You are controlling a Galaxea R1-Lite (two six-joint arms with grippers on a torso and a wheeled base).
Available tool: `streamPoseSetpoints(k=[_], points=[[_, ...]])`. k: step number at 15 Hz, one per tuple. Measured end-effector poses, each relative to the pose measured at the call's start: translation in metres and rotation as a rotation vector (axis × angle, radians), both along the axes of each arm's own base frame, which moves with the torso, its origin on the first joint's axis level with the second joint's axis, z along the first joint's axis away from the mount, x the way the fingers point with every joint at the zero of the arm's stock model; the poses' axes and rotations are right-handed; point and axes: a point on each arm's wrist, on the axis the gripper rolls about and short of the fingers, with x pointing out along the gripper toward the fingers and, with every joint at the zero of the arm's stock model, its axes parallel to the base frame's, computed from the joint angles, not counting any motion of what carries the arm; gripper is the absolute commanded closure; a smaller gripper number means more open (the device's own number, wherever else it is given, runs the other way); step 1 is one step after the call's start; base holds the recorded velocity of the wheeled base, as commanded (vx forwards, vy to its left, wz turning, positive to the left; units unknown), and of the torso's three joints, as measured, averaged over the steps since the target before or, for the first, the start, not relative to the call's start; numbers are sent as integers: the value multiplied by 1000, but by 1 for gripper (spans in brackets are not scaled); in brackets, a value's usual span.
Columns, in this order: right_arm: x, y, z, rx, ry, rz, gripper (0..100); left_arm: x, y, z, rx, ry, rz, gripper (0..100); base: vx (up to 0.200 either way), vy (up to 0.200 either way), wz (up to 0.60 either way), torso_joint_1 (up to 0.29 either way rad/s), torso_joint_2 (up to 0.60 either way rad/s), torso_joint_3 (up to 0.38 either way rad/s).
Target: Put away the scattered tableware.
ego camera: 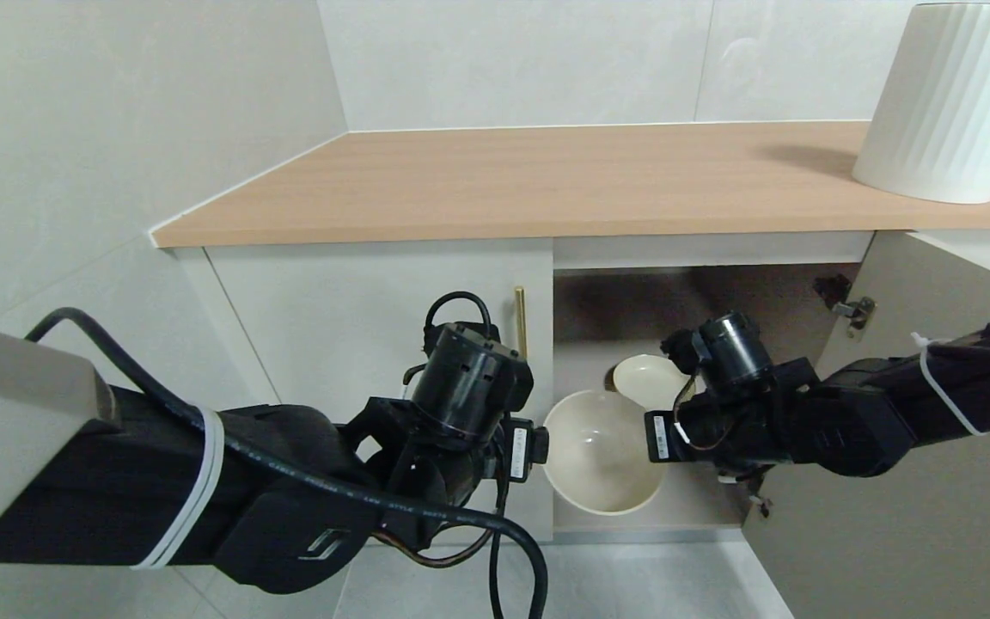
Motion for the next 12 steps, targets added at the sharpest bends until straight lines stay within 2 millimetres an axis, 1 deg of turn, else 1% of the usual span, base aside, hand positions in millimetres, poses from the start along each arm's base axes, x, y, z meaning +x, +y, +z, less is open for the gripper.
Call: streamPoseSetpoints(k=[3,5,8,12], points=[[27,-20,-6,45,0,-146,100,-1,1,3,-7,-5,1,0,0,0,0,0,0,0],[39,-27,-10,73,-1,-222,100,-1,1,4,-11,-7,2,0,0,0,0,0,0,0],[67,-42,-11,166,-34,-368,100,-1,1,4,-12,-8,2,0,0,0,0,0,0,0],[95,-58,-20,181,-110,-493,100,-1,2,5,-14,-10,2,0,0,0,0,0,0,0]])
